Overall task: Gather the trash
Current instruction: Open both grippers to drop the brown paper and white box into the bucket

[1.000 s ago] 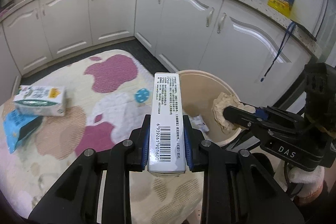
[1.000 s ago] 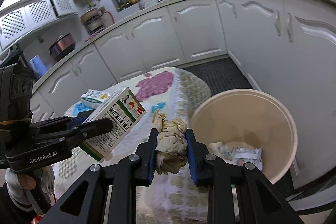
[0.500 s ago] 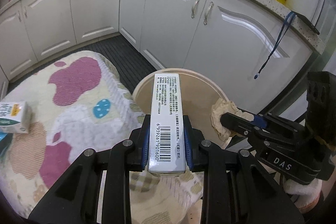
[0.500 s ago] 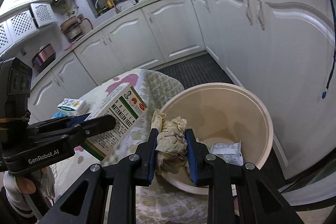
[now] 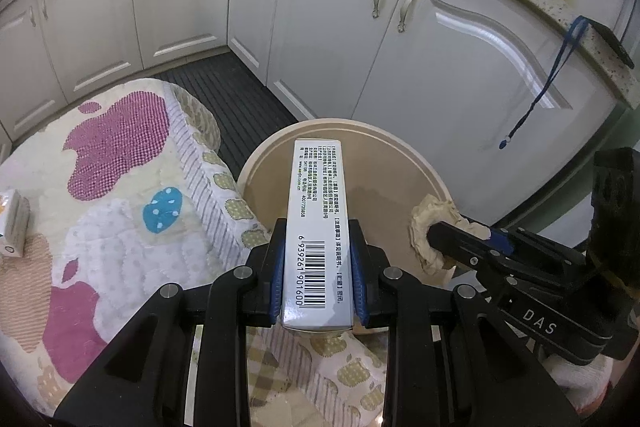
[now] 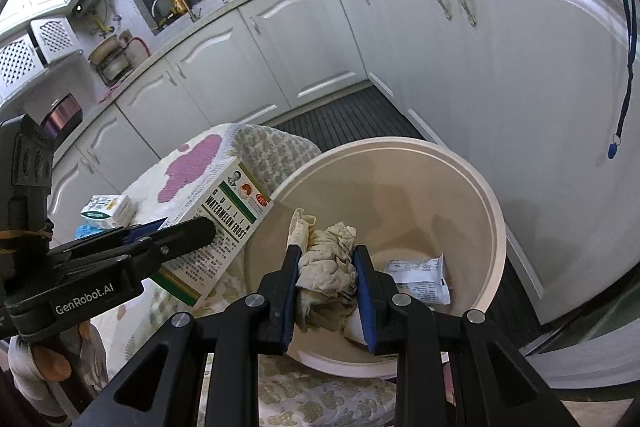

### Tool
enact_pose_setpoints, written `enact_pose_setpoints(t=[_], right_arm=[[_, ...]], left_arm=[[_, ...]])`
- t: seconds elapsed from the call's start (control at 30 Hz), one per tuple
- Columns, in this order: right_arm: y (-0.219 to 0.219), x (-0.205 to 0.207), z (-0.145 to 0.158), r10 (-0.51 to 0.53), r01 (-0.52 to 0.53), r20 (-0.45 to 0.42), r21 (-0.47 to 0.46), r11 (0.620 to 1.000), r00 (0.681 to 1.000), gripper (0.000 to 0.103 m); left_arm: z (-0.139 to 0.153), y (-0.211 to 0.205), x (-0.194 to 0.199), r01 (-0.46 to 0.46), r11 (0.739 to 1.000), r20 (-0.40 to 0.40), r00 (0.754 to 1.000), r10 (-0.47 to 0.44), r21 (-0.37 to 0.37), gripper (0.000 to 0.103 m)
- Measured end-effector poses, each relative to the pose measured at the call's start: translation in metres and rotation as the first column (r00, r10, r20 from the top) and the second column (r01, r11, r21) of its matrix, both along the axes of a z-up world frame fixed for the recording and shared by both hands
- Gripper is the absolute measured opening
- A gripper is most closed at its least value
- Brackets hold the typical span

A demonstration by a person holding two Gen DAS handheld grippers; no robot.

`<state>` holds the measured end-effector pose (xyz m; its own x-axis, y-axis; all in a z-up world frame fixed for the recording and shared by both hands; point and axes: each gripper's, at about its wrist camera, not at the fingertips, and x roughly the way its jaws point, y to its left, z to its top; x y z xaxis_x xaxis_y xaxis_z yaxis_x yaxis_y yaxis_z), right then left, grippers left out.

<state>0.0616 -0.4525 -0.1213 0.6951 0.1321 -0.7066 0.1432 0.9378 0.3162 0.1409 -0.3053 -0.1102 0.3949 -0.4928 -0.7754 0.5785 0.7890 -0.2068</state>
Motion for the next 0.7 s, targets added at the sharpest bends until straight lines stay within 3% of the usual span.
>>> enact_pose_setpoints(t=[0.43, 0.5, 0.63, 0.7], right_arm=[[-0.005, 0.011, -0.017, -0.024, 0.024, -0.032, 0.001, 1.000, 0.999, 0.025], [-0.006, 0.012, -0.020, -0.036, 0.036, -0.032, 0.002, 0.999, 0.999, 0.028], [-0.015, 0.013, -0.028, -0.065, 0.066, -0.042, 0.019, 0.998, 0.997, 0.044], [-0.016, 0.011, -0.028, -0.075, 0.076, -0.041, 0.031, 0.997, 0.996, 0.046]], left_arm=[[-0.009, -0.004, 0.010, 0.002, 0.999, -0.036, 0.999, -0.003, -0.035, 0.025], [-0.010, -0.004, 0.011, 0.002, 0.999, -0.046, 0.999, -0.004, -0.045, 0.025], [-0.013, -0.005, 0.010, 0.013, 0.998, -0.064, 0.998, -0.017, -0.061, 0.026], [-0.014, -0.007, 0.009, 0.016, 0.998, -0.063, 0.998, -0.020, -0.057, 0.027]])
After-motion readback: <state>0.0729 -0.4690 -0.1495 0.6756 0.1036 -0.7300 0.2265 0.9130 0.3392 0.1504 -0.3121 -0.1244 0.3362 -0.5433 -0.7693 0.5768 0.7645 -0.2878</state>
